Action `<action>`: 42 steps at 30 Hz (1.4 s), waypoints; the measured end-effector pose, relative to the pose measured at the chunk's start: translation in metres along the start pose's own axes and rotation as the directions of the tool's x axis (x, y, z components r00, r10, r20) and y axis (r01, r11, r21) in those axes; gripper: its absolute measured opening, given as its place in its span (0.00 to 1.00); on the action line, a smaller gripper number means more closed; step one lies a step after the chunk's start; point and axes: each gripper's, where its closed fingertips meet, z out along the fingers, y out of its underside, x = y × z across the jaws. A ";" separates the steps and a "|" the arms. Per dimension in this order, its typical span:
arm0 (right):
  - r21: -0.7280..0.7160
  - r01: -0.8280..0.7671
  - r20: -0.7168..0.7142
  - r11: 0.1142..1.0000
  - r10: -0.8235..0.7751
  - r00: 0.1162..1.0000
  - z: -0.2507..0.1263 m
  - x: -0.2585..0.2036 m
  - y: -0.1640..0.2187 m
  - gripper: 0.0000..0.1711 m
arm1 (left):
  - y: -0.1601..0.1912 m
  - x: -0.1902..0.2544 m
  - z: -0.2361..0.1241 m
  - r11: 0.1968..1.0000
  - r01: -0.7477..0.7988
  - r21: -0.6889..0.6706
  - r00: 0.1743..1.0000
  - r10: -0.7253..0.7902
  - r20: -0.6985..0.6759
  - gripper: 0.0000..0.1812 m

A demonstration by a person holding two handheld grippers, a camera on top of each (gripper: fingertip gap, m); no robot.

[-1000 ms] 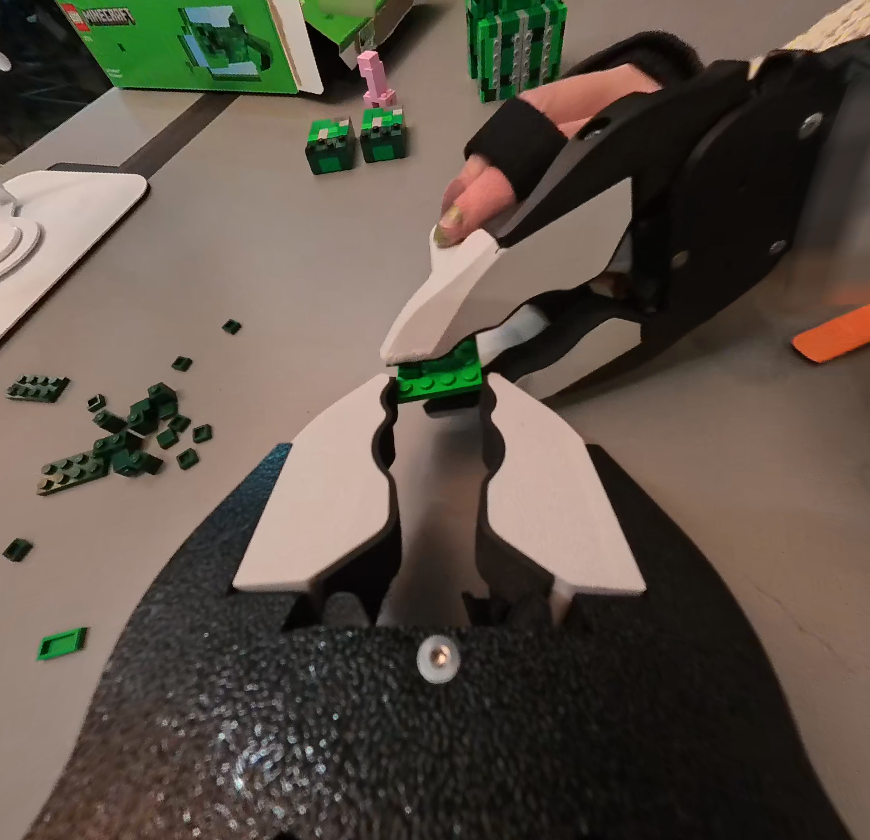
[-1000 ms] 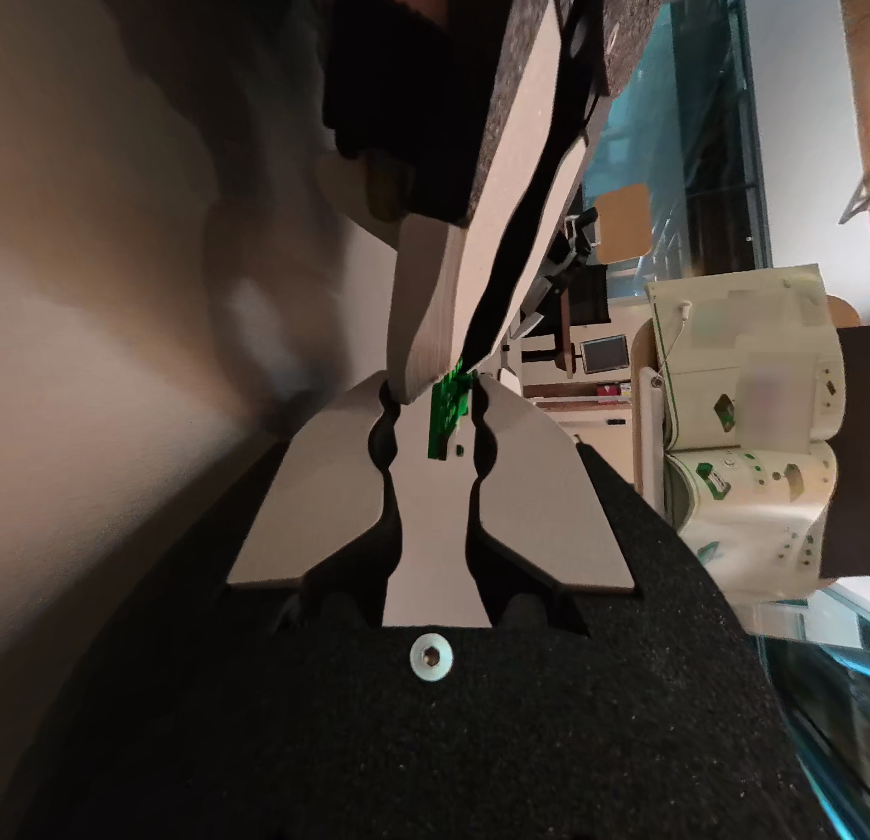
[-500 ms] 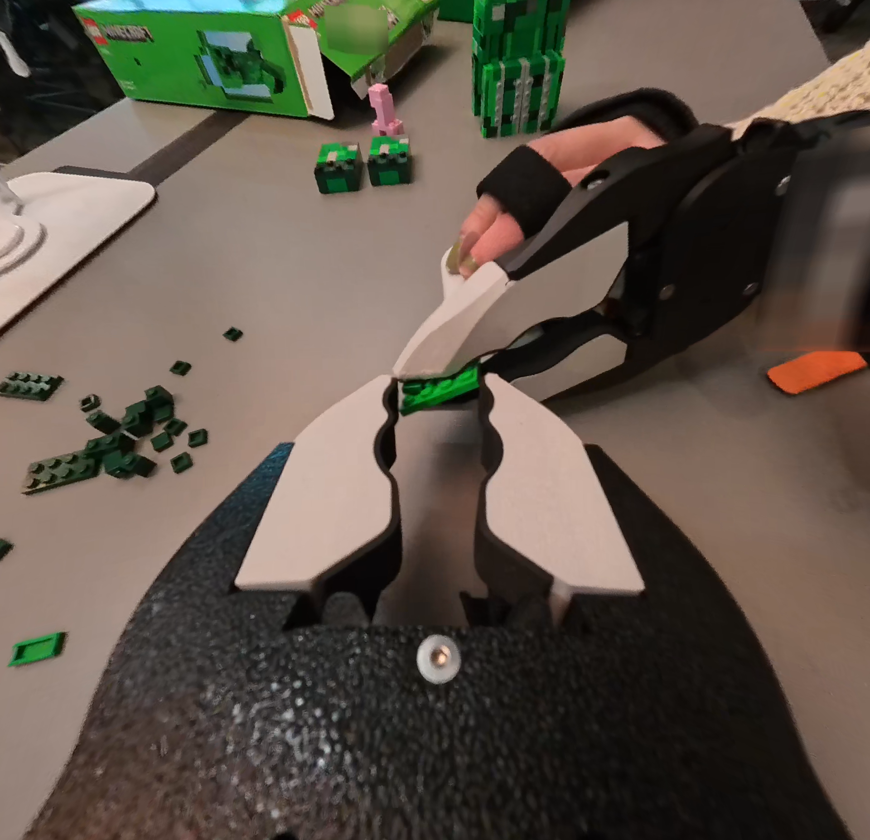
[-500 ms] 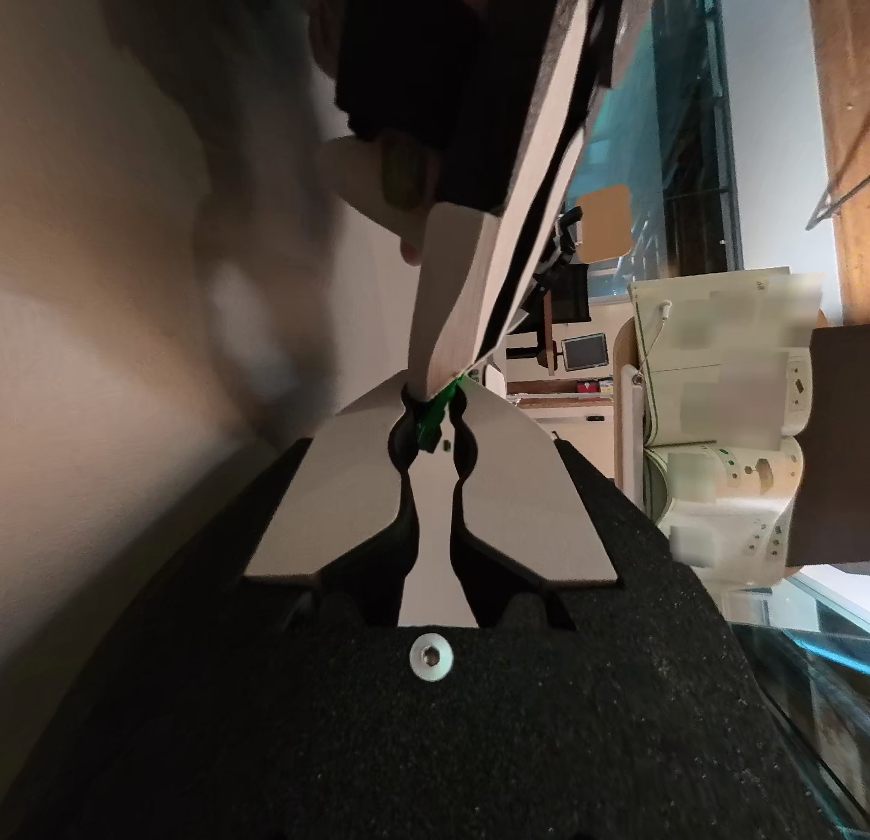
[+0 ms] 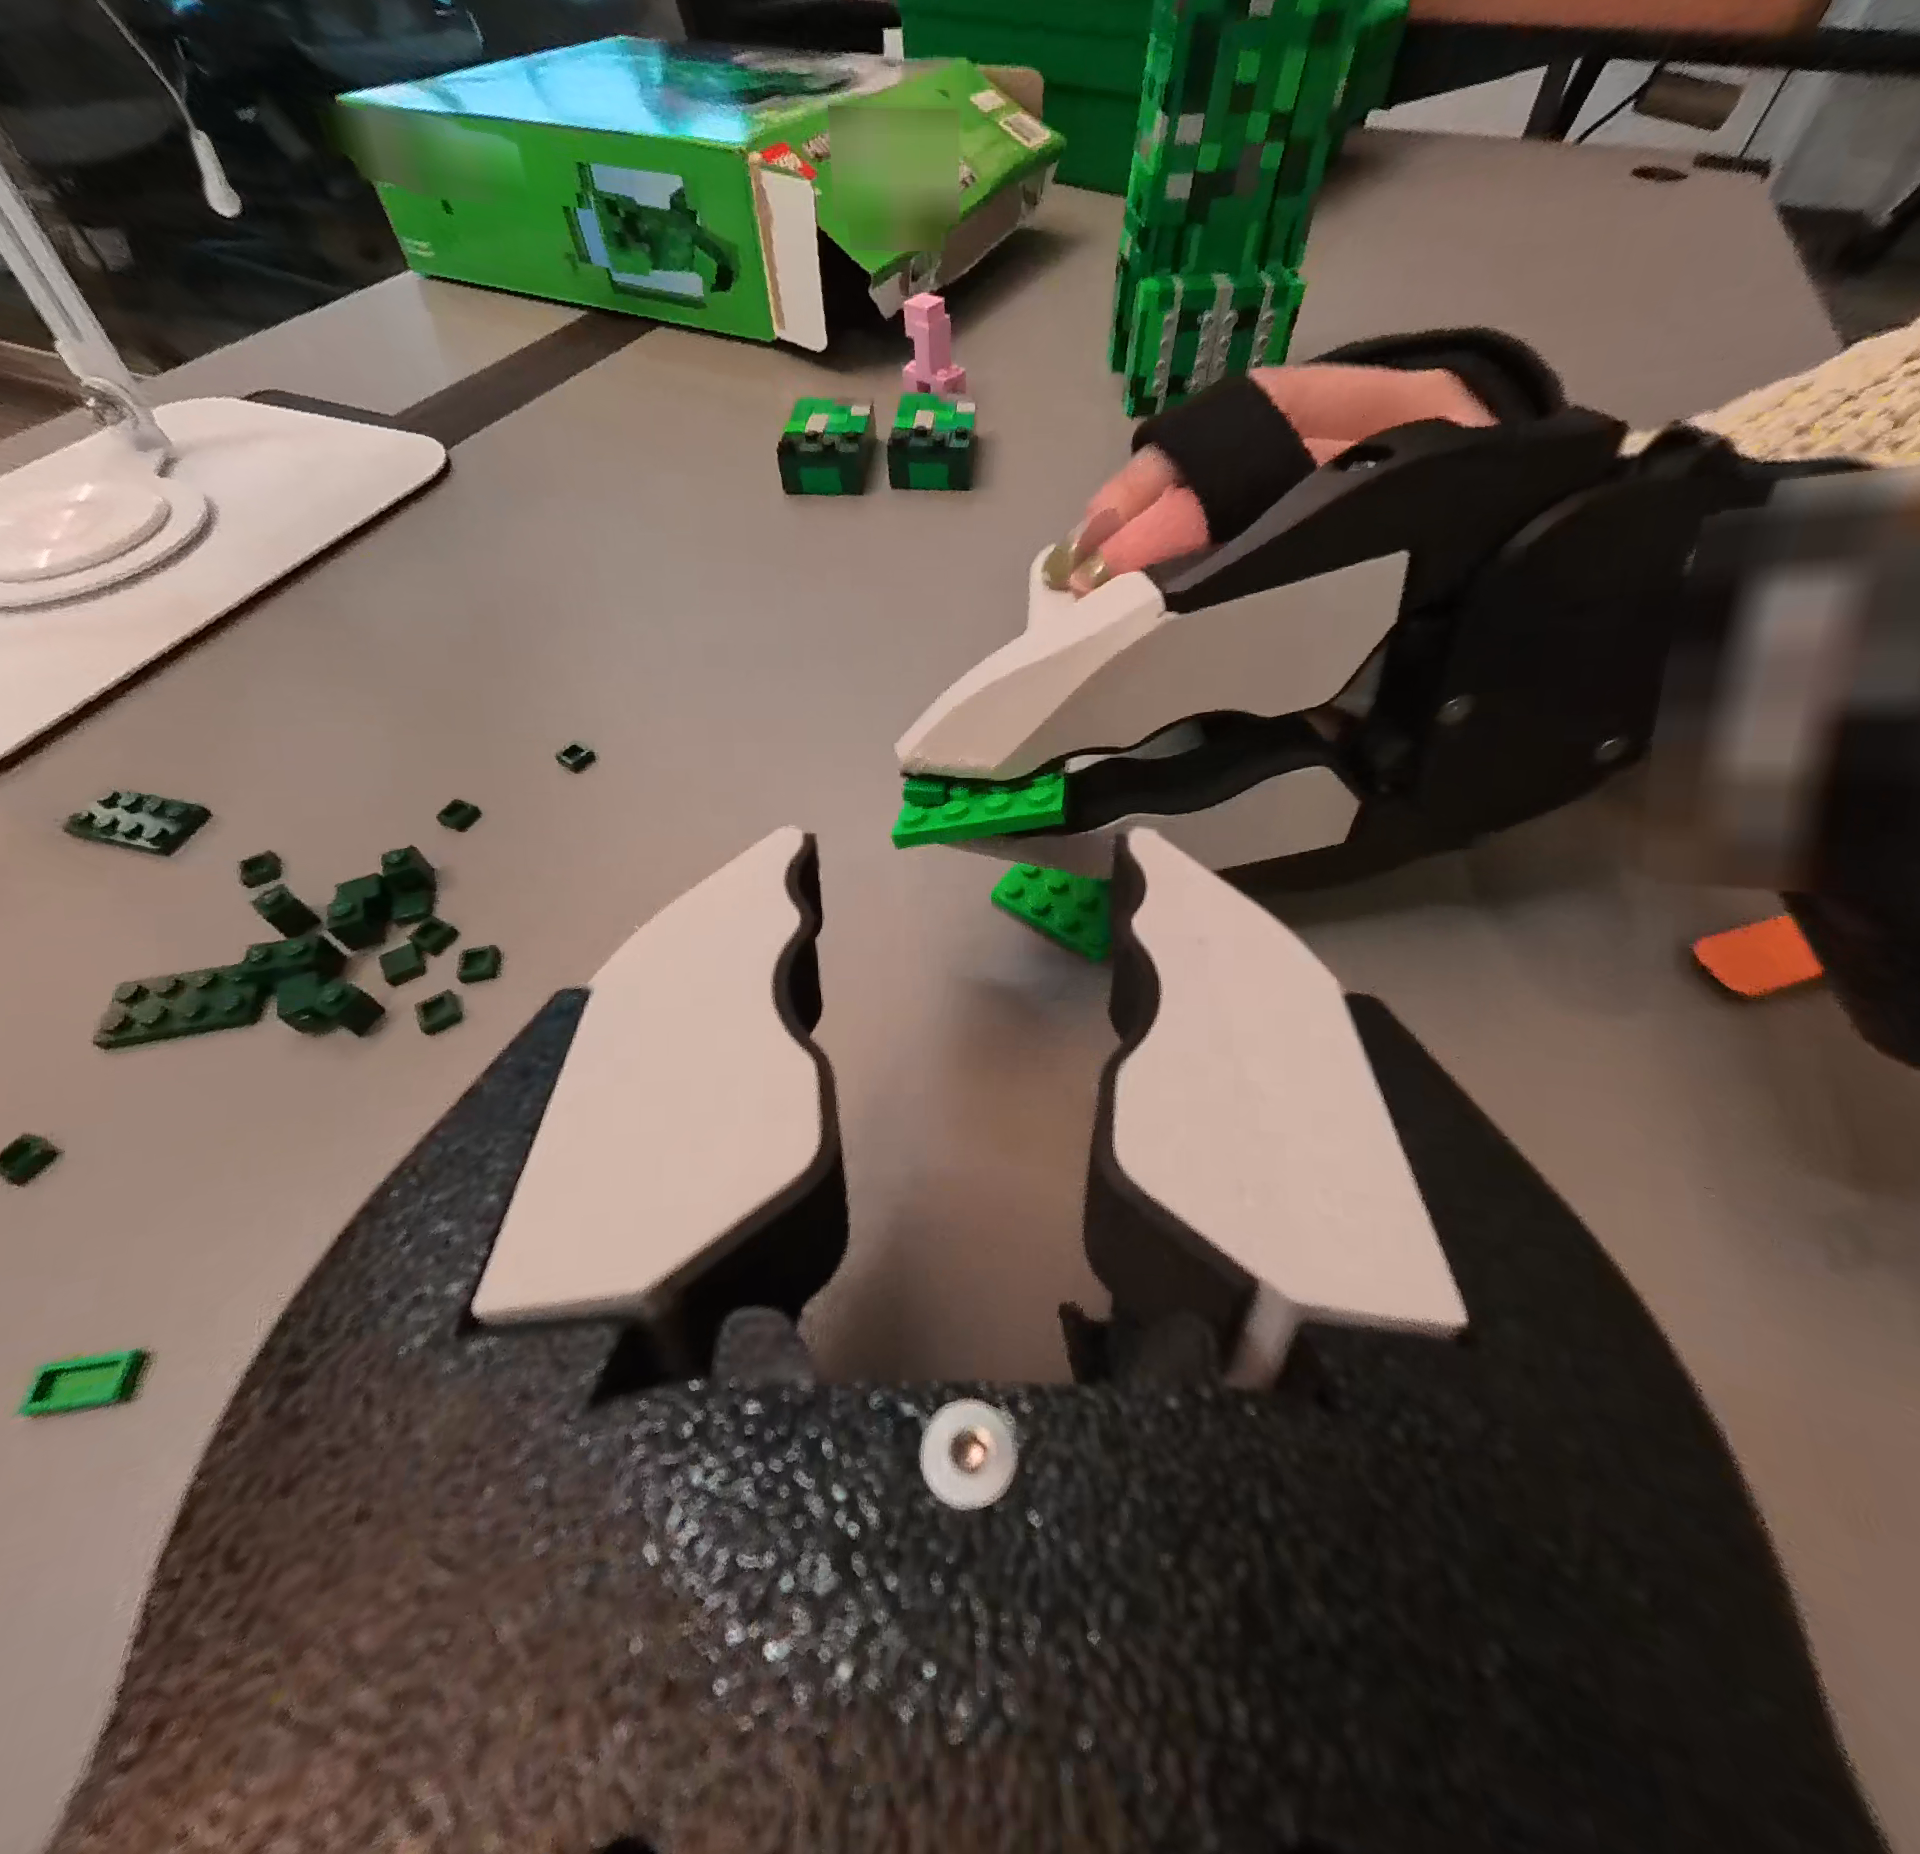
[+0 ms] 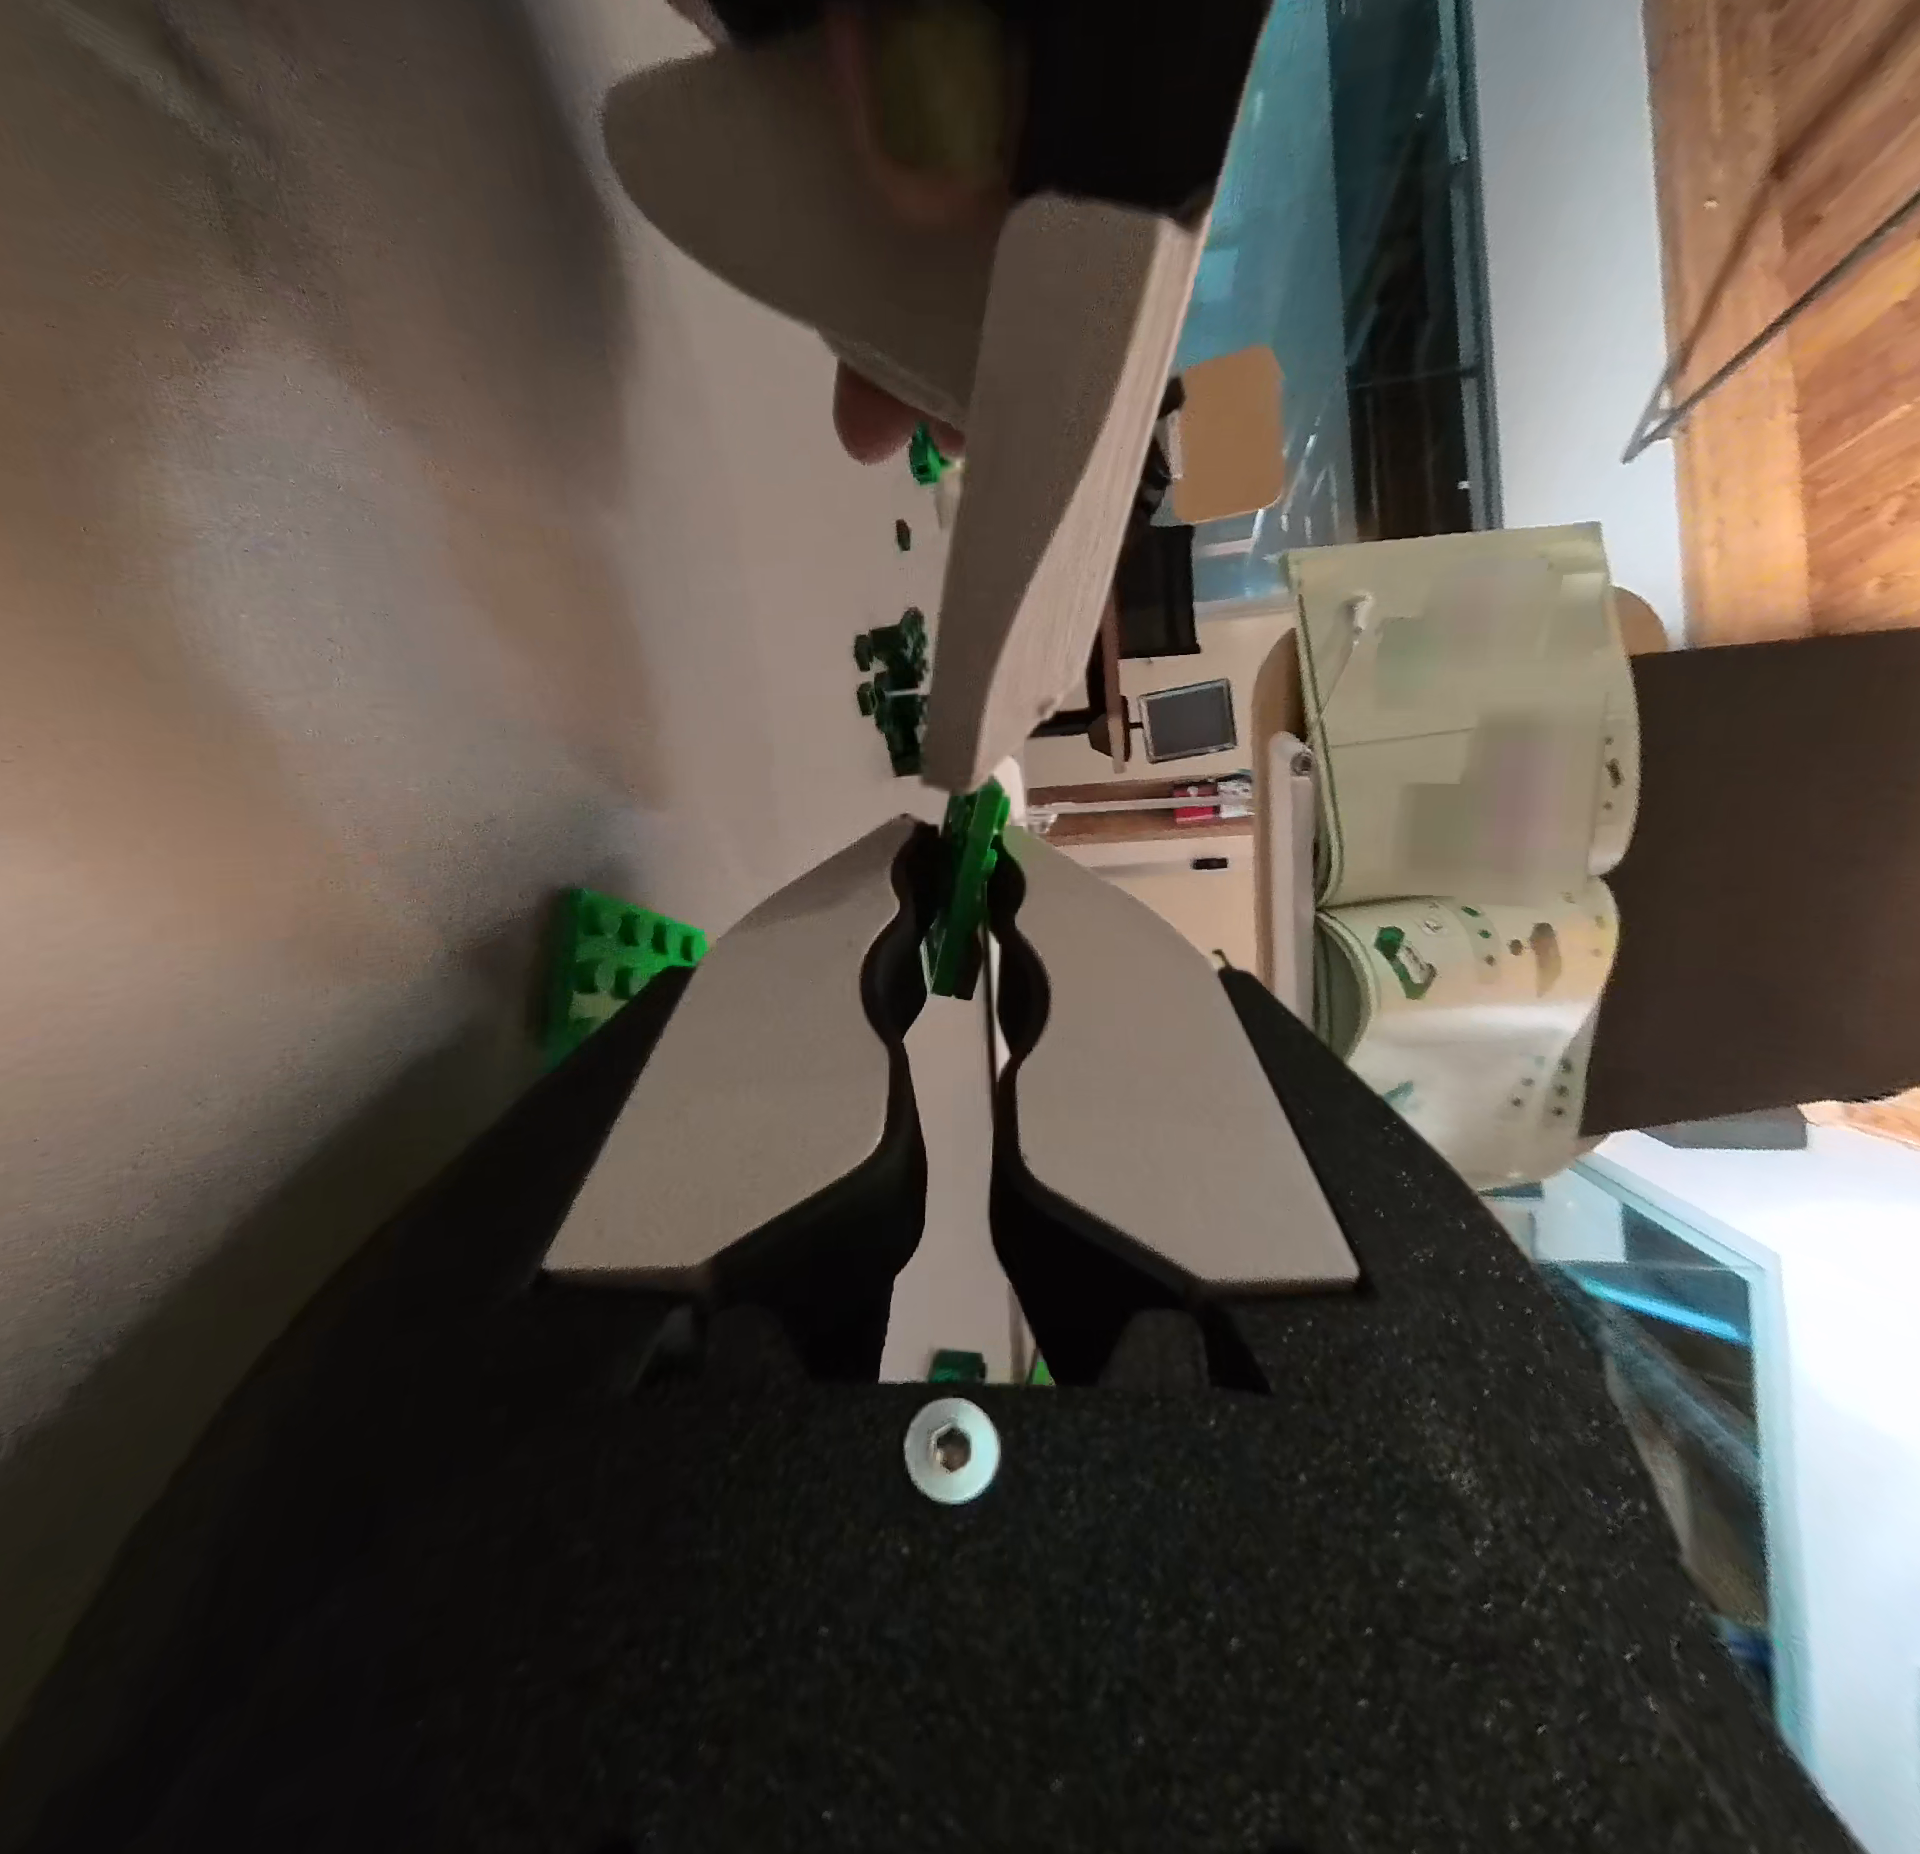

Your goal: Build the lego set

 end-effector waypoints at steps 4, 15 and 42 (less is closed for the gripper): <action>0.017 0.058 -0.038 0.998 -0.057 0.998 -0.001 0.003 -0.007 0.05 | 0.006 0.003 0.005 0.998 -0.042 -0.041 0.999 0.043 0.029 0.26; 0.008 0.134 -0.063 0.991 -0.134 0.989 0.001 0.003 -0.007 0.04 | 0.010 0.004 0.006 0.991 -0.109 -0.078 0.992 0.113 0.052 0.18; 0.188 -0.146 0.267 0.971 0.092 0.959 -0.009 -0.019 -0.003 0.04 | 0.006 0.009 0.004 0.933 -0.358 -0.037 0.931 0.359 0.059 0.17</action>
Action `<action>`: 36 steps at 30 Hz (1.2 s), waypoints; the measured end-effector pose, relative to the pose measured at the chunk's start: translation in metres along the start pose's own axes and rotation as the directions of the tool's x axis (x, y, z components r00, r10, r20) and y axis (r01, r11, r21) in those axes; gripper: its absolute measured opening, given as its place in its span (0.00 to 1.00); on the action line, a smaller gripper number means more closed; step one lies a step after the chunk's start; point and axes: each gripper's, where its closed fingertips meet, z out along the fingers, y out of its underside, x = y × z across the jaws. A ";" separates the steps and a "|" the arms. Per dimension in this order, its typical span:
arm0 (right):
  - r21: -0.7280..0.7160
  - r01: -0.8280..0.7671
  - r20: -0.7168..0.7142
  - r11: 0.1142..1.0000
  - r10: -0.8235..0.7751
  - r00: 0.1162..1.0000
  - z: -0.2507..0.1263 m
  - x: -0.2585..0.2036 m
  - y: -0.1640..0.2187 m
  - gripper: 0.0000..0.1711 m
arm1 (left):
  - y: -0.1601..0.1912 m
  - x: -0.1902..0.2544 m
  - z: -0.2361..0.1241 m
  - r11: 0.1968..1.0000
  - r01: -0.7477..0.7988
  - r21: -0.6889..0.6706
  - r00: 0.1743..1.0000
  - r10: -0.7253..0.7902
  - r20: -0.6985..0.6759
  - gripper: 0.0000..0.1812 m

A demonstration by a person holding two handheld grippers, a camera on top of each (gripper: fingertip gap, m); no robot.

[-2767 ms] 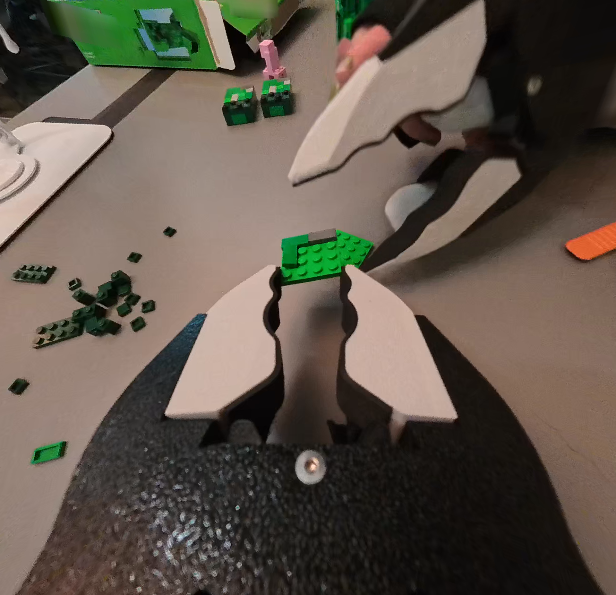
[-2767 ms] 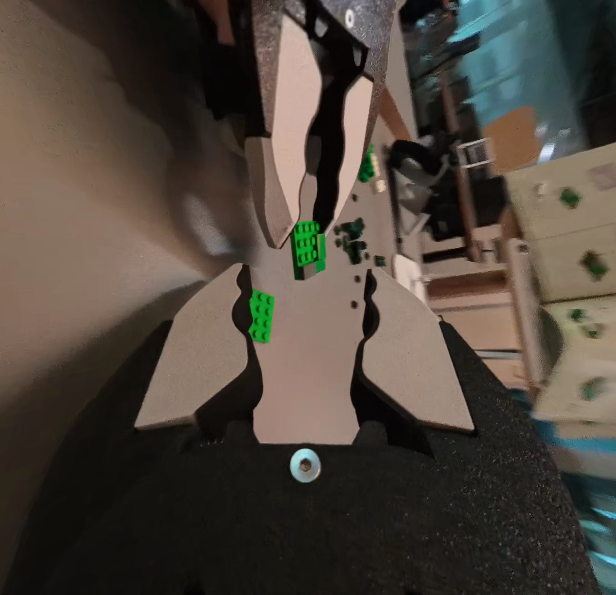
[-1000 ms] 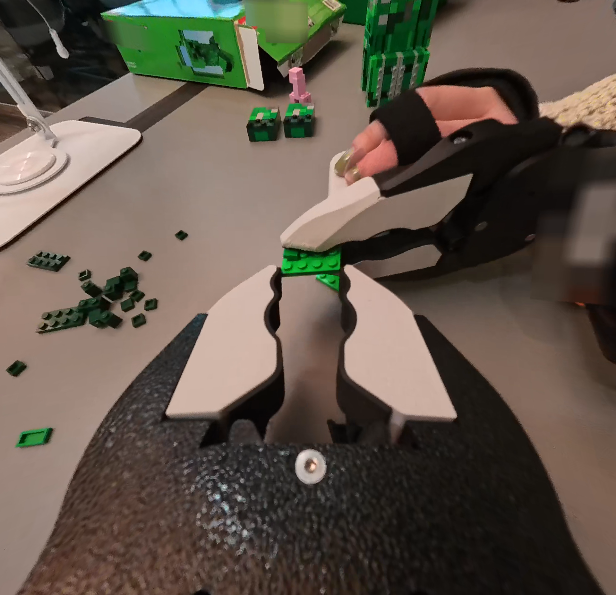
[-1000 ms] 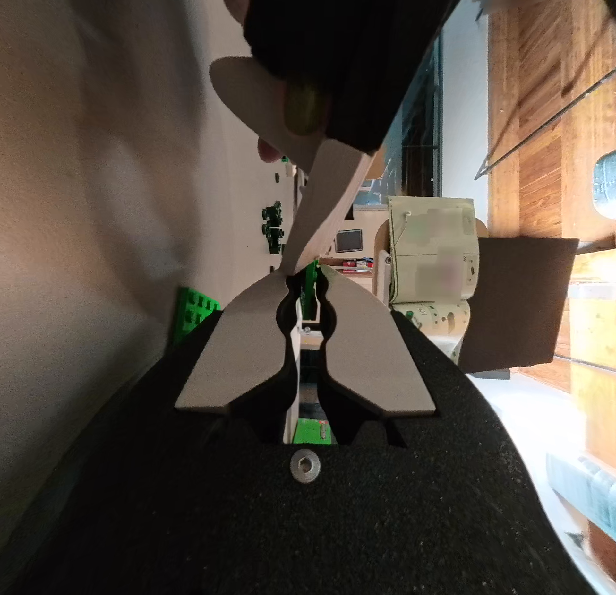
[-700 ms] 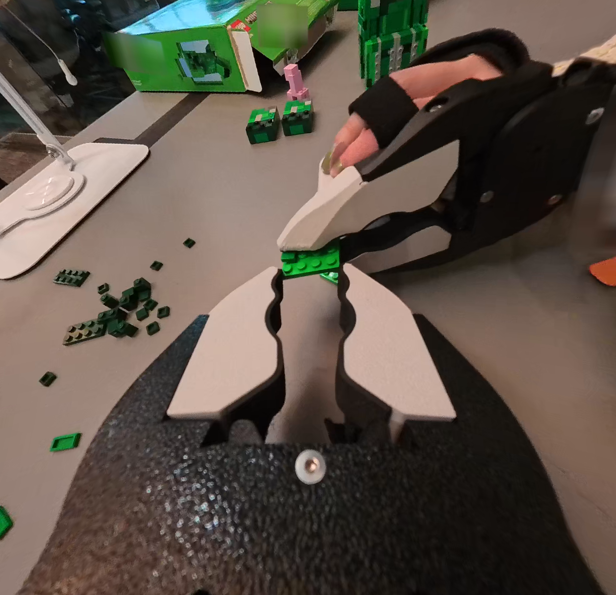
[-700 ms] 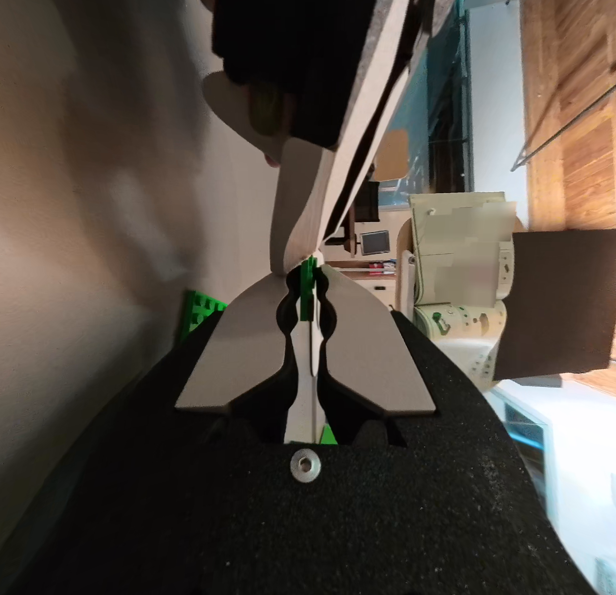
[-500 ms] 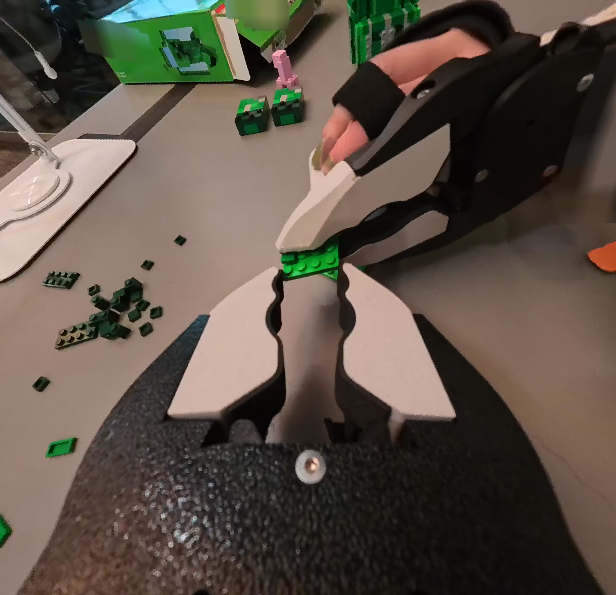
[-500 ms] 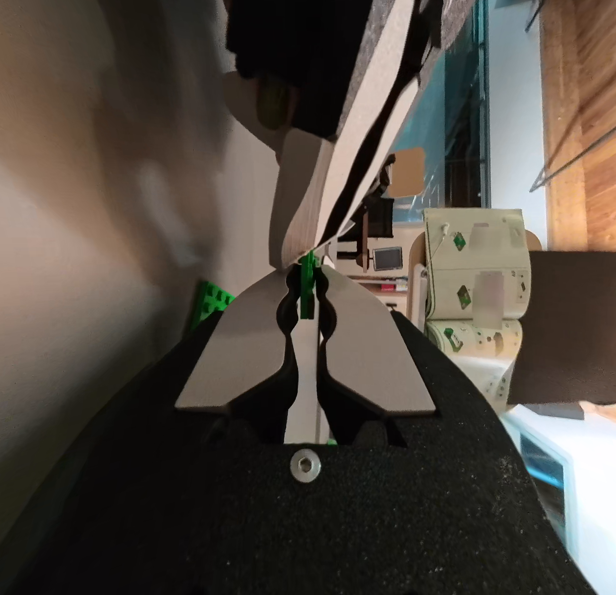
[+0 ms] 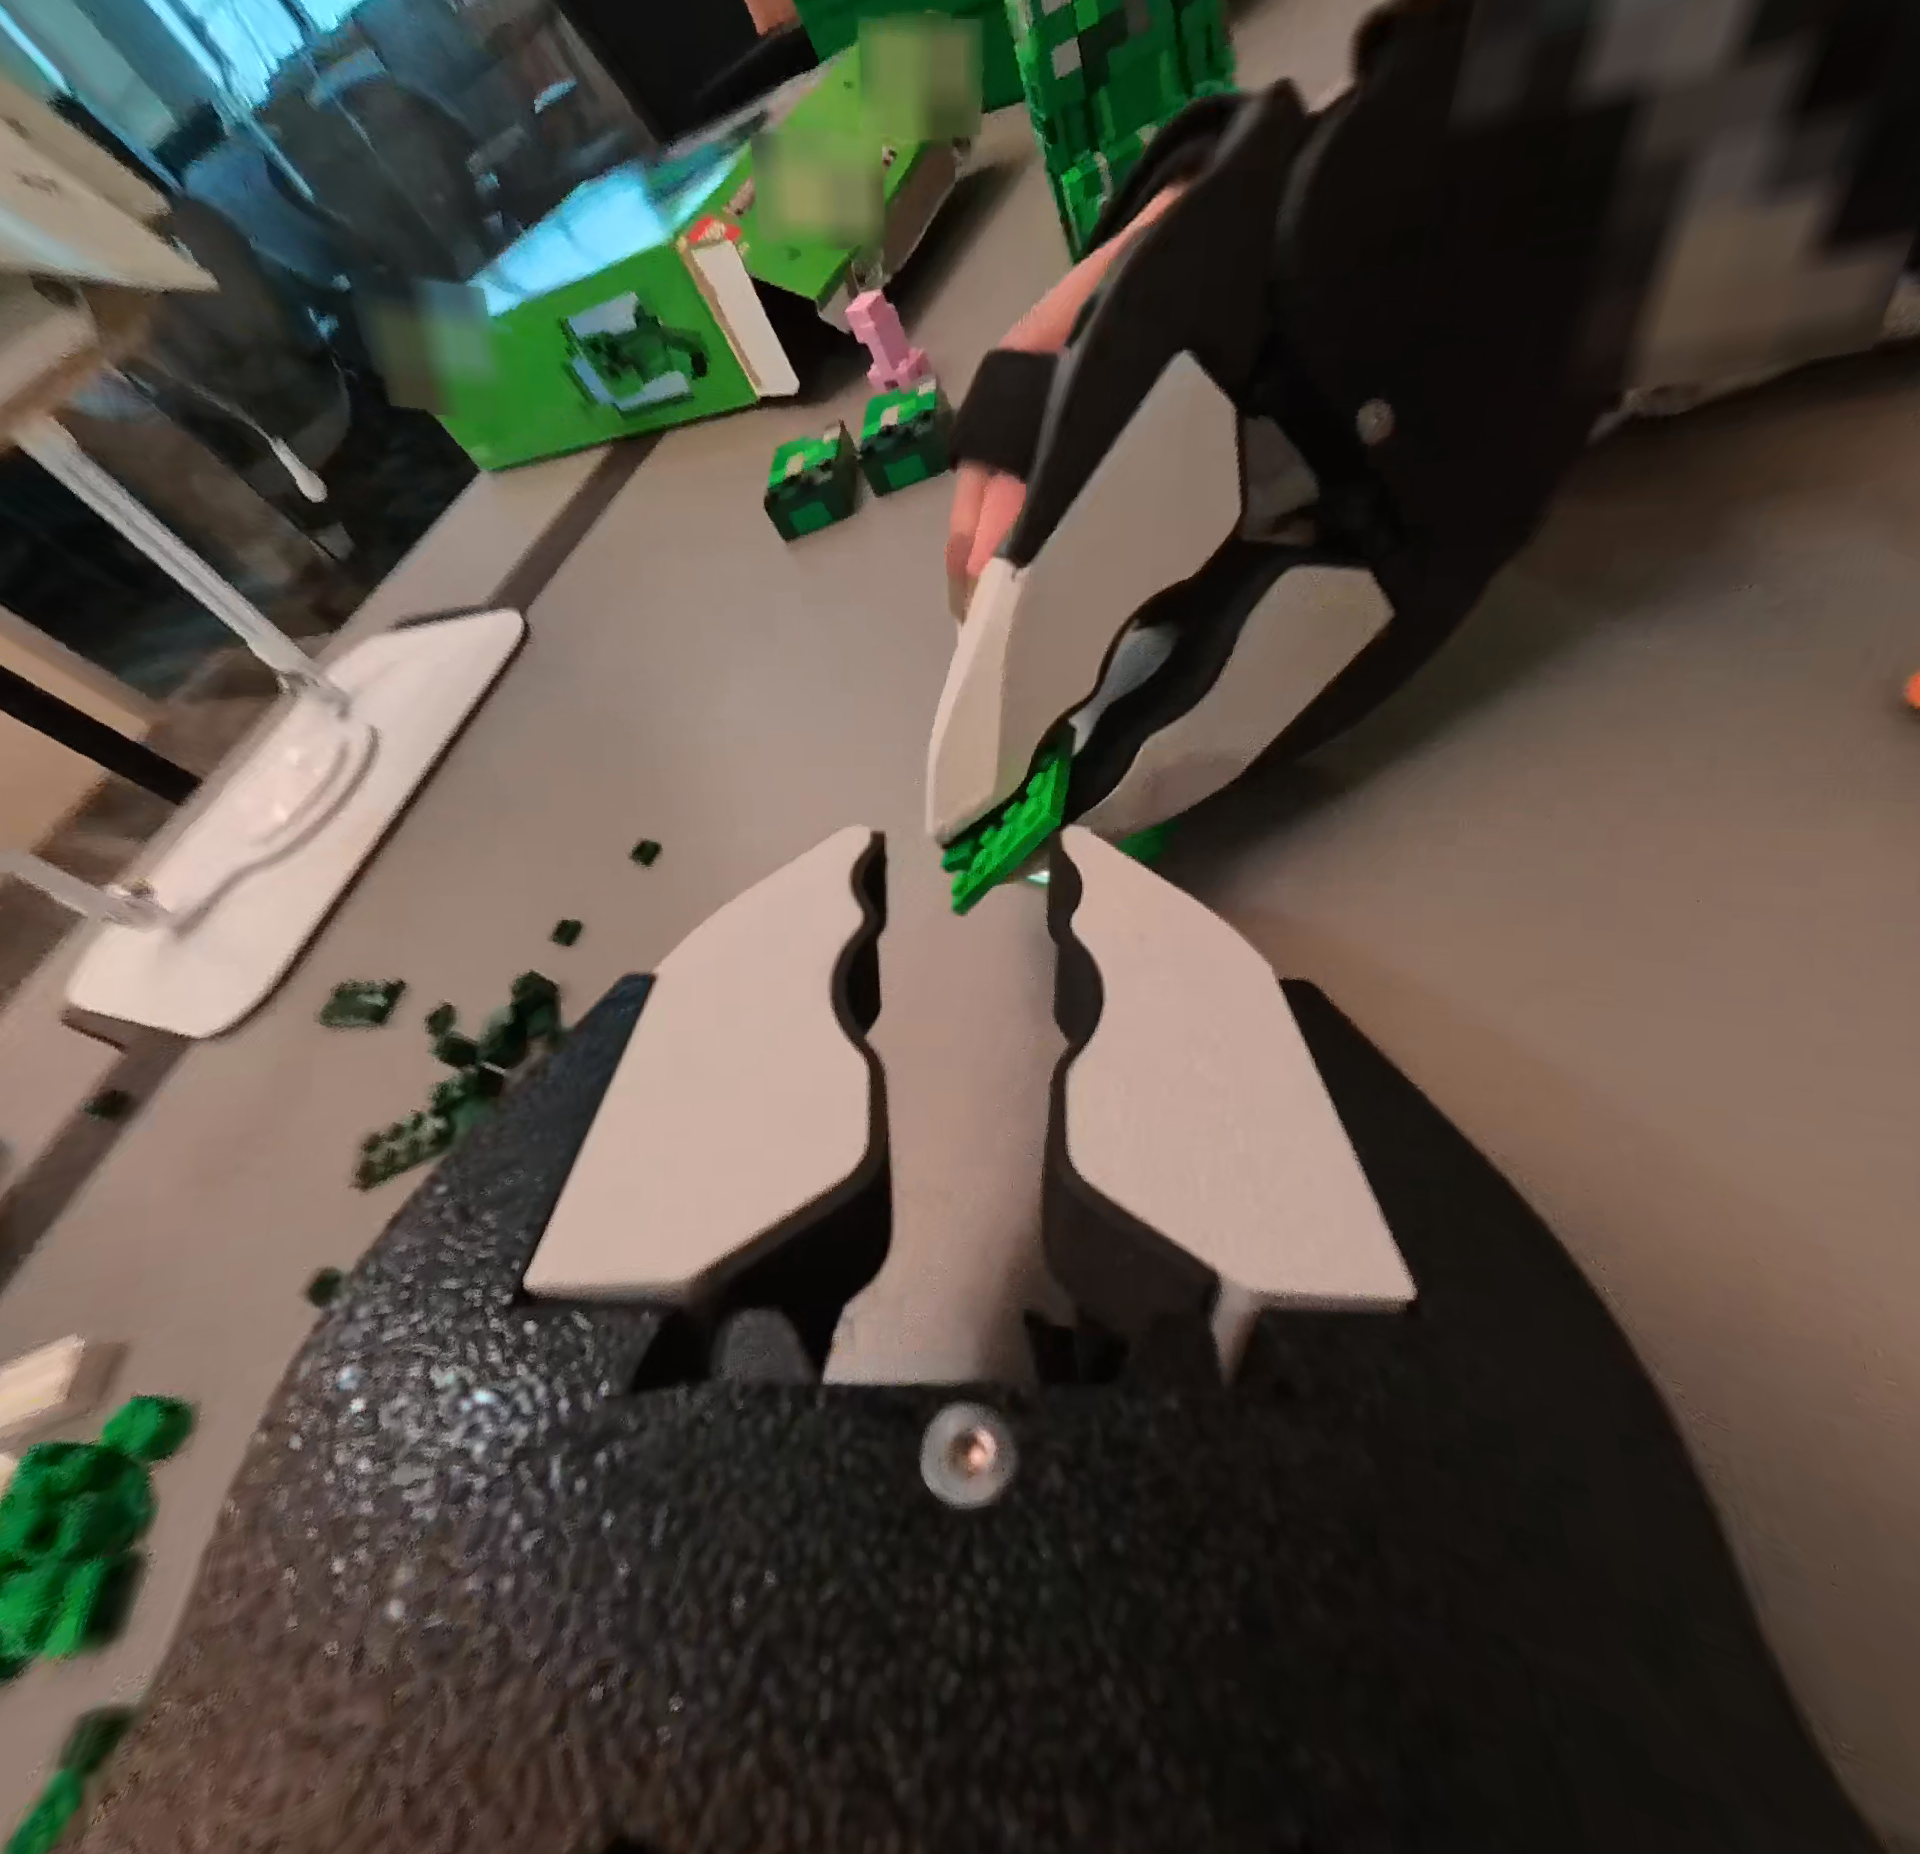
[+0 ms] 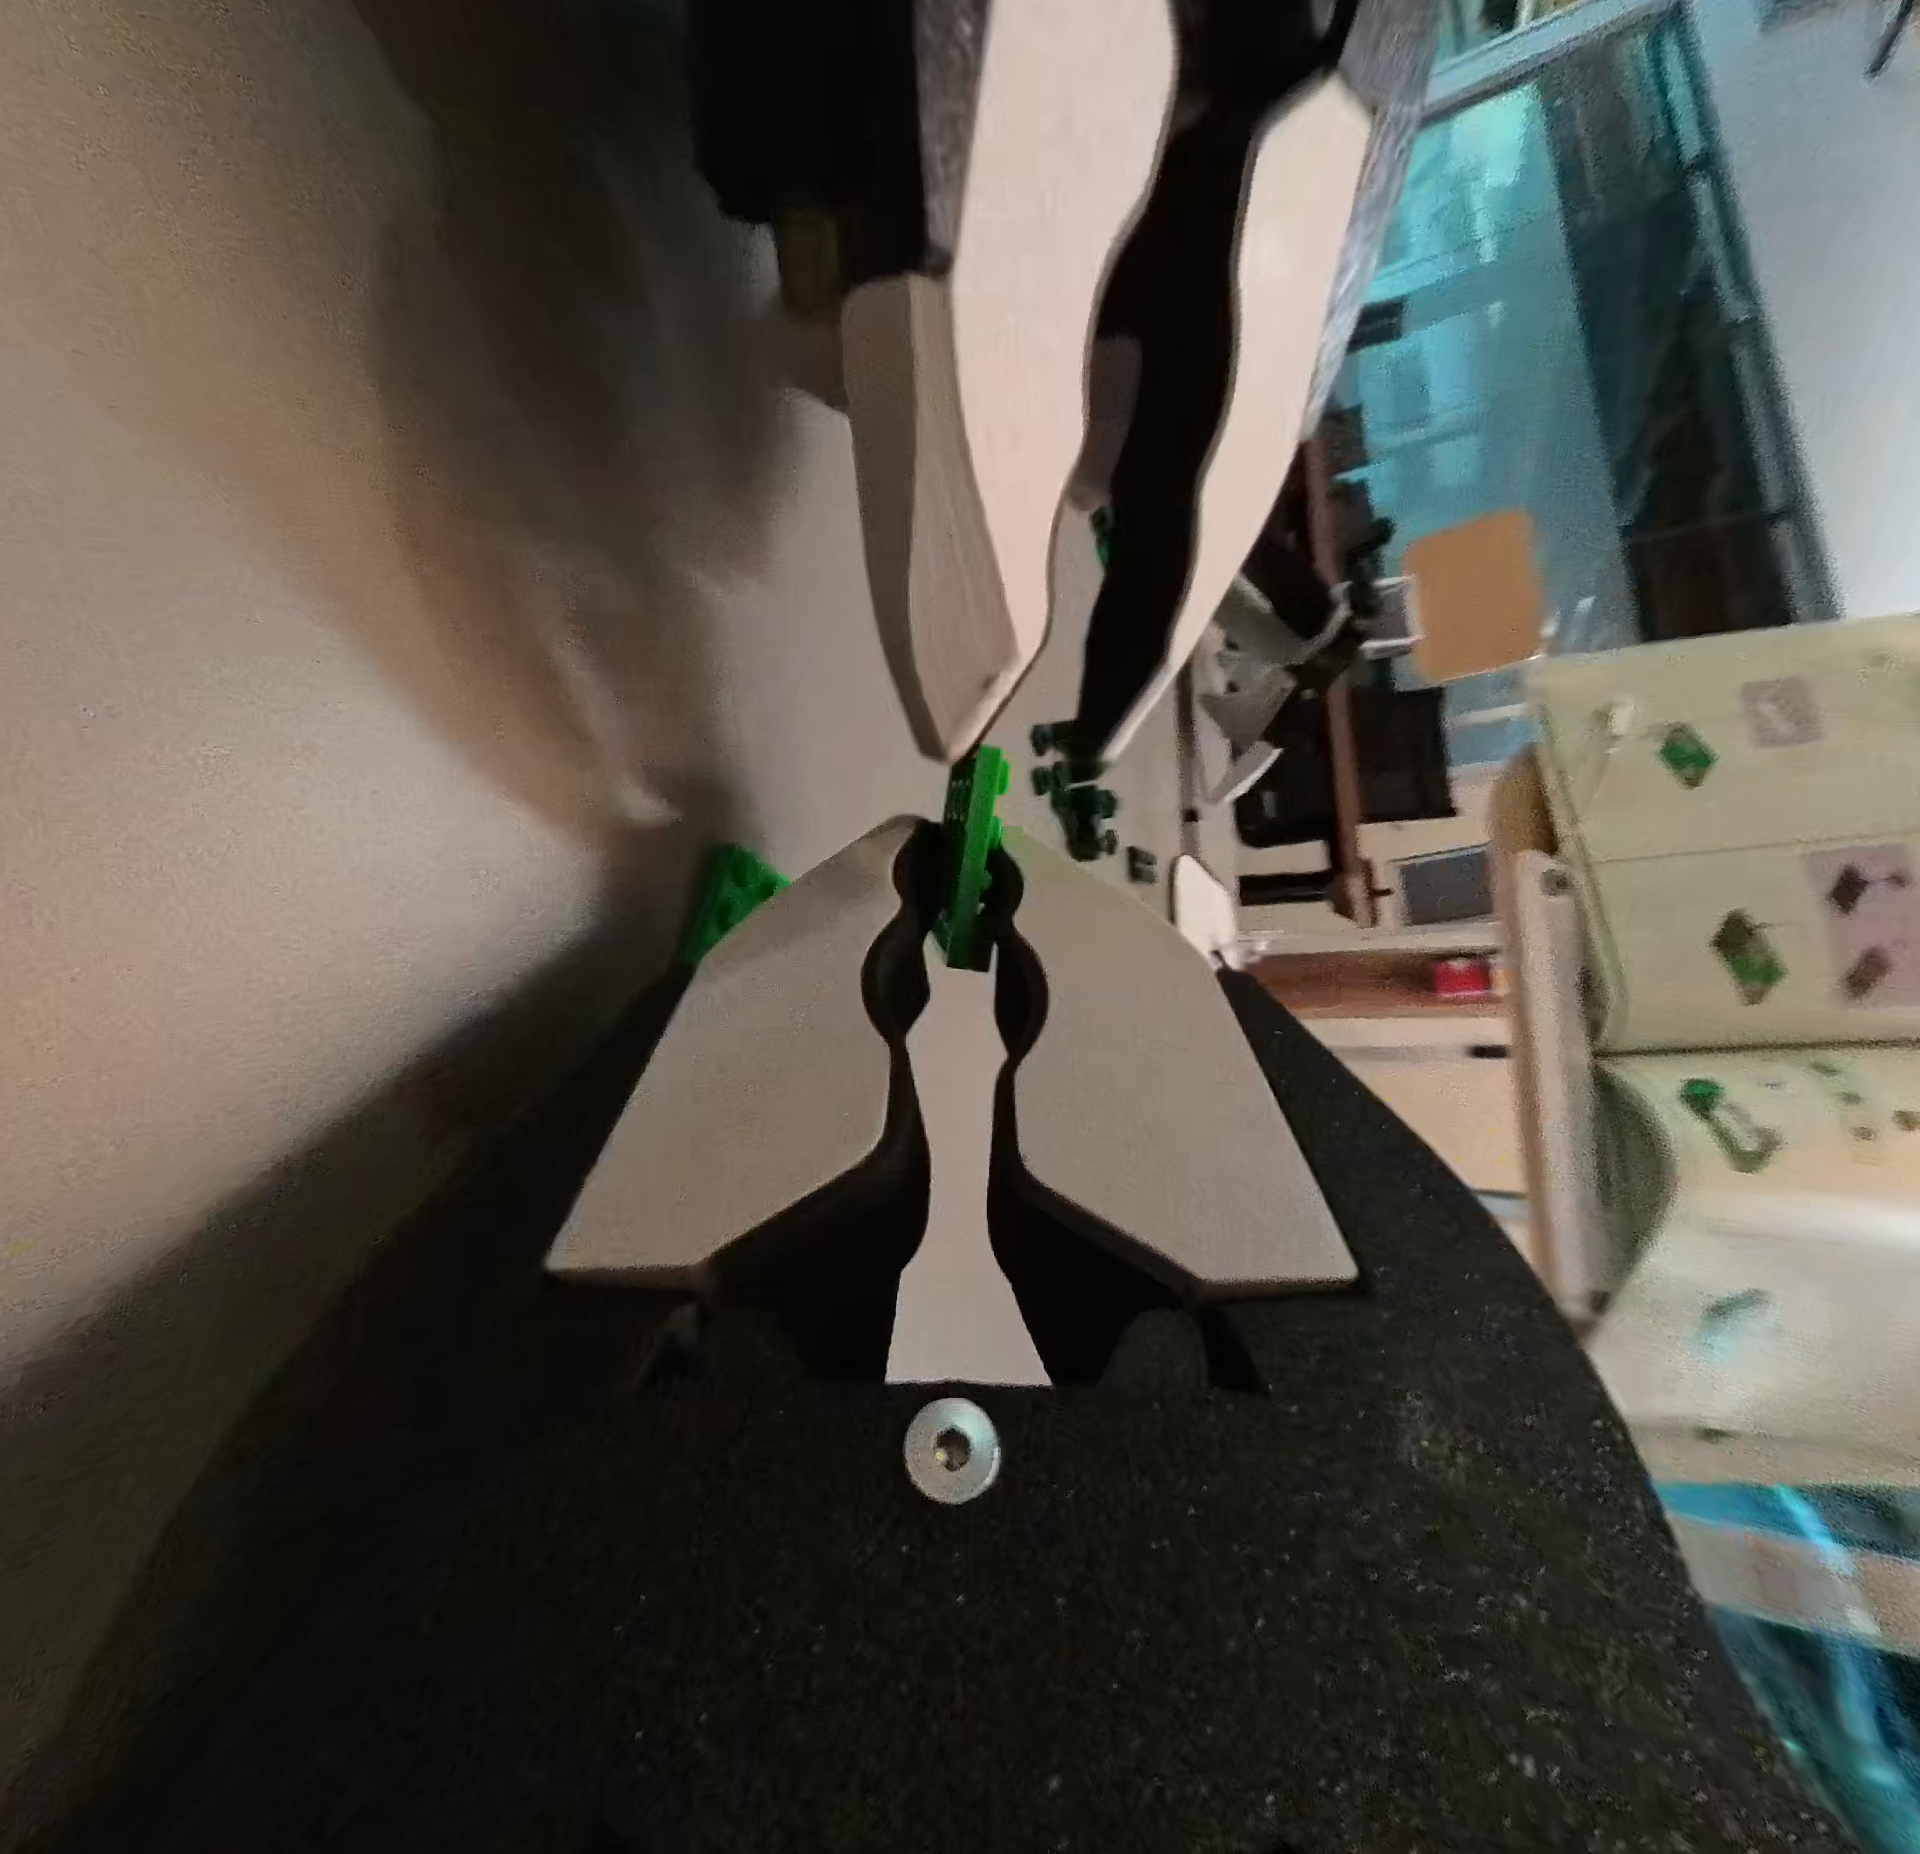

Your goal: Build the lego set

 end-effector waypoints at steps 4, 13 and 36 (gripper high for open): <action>0.058 -0.137 0.051 0.989 0.134 0.990 -0.004 0.000 -0.003 0.04 | 0.003 -0.002 -0.005 0.979 -0.204 0.000 0.978 0.204 0.032 0.10; 0.245 -0.365 0.193 0.898 0.324 0.926 -0.022 0.005 -0.028 0.04 | -0.001 0.008 -0.004 0.956 -0.293 0.036 0.956 0.292 0.028 0.10; 0.409 -0.492 0.340 0.769 0.372 0.864 -0.051 0.014 -0.054 0.04 | -0.034 0.030 -0.025 0.938 -0.112 0.328 0.976 0.166 -0.142 0.07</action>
